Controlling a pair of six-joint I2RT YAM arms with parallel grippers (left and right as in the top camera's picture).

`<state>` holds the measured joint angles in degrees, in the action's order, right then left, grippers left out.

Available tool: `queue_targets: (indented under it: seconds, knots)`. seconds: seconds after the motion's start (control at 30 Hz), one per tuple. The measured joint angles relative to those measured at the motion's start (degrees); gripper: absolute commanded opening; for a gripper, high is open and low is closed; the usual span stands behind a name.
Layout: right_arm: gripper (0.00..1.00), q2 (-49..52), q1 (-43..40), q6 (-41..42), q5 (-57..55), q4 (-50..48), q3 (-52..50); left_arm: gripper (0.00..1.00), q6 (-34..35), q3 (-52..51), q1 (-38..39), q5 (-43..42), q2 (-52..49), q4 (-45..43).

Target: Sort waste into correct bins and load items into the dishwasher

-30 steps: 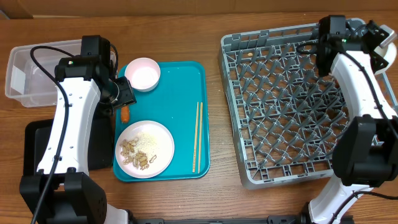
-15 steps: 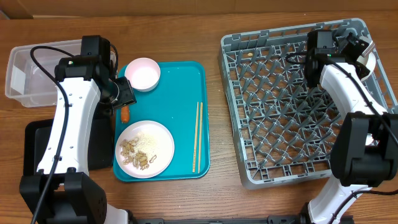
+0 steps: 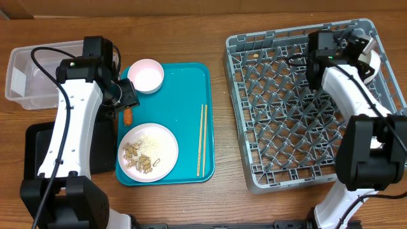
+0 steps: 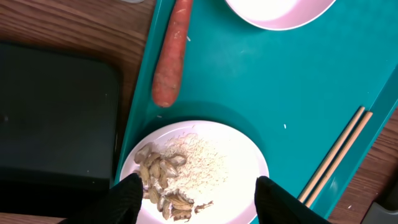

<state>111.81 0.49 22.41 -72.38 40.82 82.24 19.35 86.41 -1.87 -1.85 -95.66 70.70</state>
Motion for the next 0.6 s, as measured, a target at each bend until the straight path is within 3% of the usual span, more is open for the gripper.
queue_targets:
  seconds: [0.6]
  knots:
    - [0.04, -0.1, 4.3, 0.7, -4.7, 3.3, -0.3, 0.63, 0.0, 0.0, 0.0, 0.0, 0.0, 0.0]
